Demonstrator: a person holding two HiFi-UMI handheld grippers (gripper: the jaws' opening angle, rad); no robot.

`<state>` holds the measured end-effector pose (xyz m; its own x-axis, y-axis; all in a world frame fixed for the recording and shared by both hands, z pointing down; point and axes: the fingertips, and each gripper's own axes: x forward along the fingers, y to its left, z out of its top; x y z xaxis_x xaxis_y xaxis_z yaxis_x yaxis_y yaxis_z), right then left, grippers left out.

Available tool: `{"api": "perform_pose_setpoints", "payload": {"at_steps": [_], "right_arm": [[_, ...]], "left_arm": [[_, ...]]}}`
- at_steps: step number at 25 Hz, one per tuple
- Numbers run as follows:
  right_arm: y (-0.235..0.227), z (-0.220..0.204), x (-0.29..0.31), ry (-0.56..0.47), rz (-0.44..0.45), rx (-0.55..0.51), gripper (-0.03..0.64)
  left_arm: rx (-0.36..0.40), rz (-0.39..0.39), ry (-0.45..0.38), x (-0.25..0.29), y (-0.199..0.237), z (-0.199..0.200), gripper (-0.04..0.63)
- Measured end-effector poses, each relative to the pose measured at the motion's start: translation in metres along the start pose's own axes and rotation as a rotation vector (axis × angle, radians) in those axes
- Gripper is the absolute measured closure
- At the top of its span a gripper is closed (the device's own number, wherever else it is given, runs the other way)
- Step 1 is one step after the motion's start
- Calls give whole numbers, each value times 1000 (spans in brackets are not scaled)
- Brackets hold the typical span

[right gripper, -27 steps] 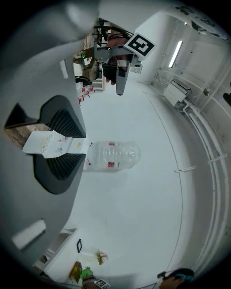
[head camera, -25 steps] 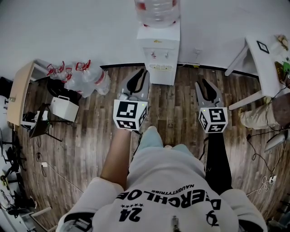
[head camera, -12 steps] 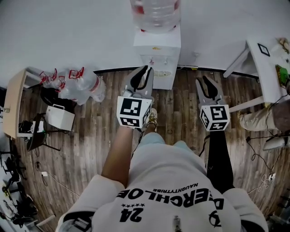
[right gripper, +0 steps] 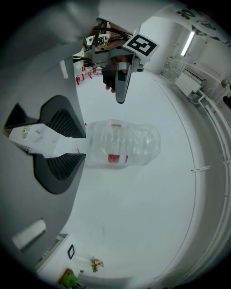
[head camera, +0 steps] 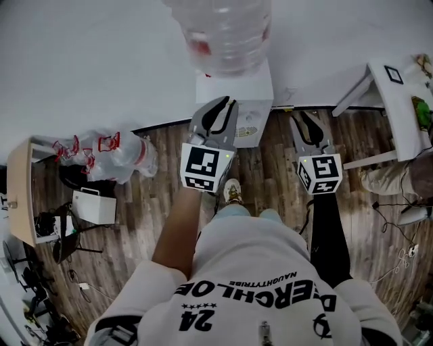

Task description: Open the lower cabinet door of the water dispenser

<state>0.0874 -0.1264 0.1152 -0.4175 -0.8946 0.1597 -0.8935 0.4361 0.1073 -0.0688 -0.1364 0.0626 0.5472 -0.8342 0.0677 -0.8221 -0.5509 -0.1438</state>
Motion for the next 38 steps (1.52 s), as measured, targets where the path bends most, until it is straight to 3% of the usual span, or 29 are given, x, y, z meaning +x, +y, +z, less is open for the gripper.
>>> {"api": "perform_pose_setpoints", "payload": {"at_steps": [9, 19, 29, 34, 38], "right_arm": [[-1, 1, 72, 48, -21, -27, 528], [-19, -14, 96, 98, -84, -2, 528], [-42, -32, 92, 132, -56, -11, 528], [-58, -34, 108, 113, 34, -26, 528], [-82, -32, 120, 97, 131, -37, 528]], "left_arm": [[9, -122, -3, 61, 35, -8, 541], [-3, -246, 0, 103, 26, -26, 541], [-50, -228, 19, 129, 11, -41, 541], [-42, -174, 30, 147, 4, -42, 541], [-60, -84, 38, 165, -3, -37, 541]]}}
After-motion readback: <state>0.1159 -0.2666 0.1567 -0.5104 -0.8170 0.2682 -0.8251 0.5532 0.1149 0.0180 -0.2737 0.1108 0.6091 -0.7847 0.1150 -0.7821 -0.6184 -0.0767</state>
